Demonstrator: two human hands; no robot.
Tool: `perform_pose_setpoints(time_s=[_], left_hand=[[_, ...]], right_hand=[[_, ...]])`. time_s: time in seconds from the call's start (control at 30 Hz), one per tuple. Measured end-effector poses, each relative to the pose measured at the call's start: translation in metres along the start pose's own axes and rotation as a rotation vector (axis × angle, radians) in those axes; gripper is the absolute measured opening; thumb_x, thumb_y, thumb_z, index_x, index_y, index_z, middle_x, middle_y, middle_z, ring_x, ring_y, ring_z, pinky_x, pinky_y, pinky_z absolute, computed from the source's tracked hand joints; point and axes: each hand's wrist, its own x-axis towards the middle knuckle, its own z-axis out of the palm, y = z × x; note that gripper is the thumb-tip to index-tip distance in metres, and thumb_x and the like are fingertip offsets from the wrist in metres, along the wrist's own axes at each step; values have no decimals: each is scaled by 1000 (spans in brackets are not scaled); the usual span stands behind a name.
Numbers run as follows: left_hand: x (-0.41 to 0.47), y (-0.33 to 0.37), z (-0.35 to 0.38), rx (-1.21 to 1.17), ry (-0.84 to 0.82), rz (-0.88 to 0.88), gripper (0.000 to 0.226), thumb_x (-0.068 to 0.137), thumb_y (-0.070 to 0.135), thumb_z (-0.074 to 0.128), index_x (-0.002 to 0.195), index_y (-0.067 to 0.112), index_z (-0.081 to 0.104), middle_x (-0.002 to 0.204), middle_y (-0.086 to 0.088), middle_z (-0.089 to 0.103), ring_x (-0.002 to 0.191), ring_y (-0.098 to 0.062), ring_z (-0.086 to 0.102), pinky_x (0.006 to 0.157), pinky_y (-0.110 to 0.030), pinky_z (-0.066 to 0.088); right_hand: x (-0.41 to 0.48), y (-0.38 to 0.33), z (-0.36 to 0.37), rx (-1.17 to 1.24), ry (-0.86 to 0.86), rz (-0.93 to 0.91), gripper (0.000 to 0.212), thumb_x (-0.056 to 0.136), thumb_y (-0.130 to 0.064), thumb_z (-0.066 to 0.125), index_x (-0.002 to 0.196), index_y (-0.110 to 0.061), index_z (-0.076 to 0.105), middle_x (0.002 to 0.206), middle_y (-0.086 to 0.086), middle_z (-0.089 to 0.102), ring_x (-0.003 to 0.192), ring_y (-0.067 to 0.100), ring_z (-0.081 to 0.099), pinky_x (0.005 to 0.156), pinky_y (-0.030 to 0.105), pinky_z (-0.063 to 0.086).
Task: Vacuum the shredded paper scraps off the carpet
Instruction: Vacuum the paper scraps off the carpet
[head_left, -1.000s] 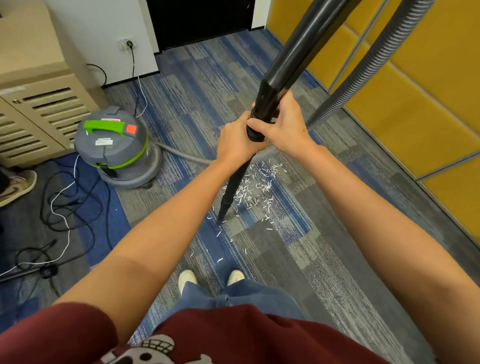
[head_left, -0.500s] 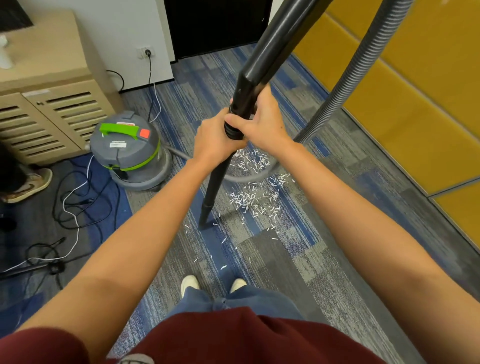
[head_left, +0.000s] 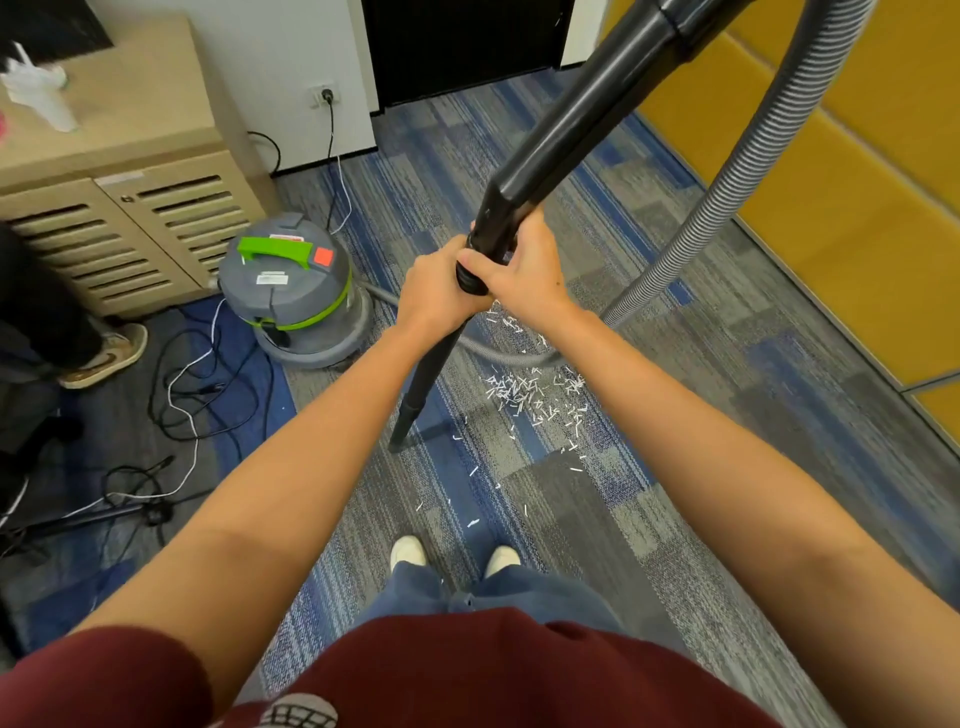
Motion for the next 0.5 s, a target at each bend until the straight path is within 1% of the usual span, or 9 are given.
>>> perform_pose_setpoints(time_s=[0.1,0.2,0.3,0.4,0.5], left_hand=[[2,7,9,-12,-16,7,38,69,24,75,102,15,60,83,-4,69,85,-23,65,68,-30,47],[5,16,23,-4,-35,28,40,68,27,76,103,17,60,85,-4,70,85,-23,65,69,-30,48],[6,31,39,-20,-55,44,42,67,26,77,103,16,60,85,-5,70,84,-23,65,68,-30,49],[7,46,58,-28,-71,80,41,65,27,77,101,17,60,84,-2,70,83,-22,65,67,-31,49],[9,62,74,-31,-83,110,38,64,29,74,99,21,60,82,1,69,82,-21,65,64,-29,46]], right_hand=[[0,3,-11,-12,21,8,60,75,-10,76,121,7,43,106,18,63,101,27,62,91,41,49],[-3,8,-28,-28,30,14,62,75,-8,76,124,7,40,105,15,63,101,25,63,90,37,52],[-6,16,-48,-42,54,15,61,75,-9,76,122,7,40,104,17,63,99,25,63,89,40,52],[-9,23,-71,-64,69,10,58,75,-11,76,120,3,41,105,18,62,99,23,62,89,35,52],[-11,28,-92,-95,101,-15,59,75,-12,76,120,5,41,105,18,61,98,25,62,88,38,52]])
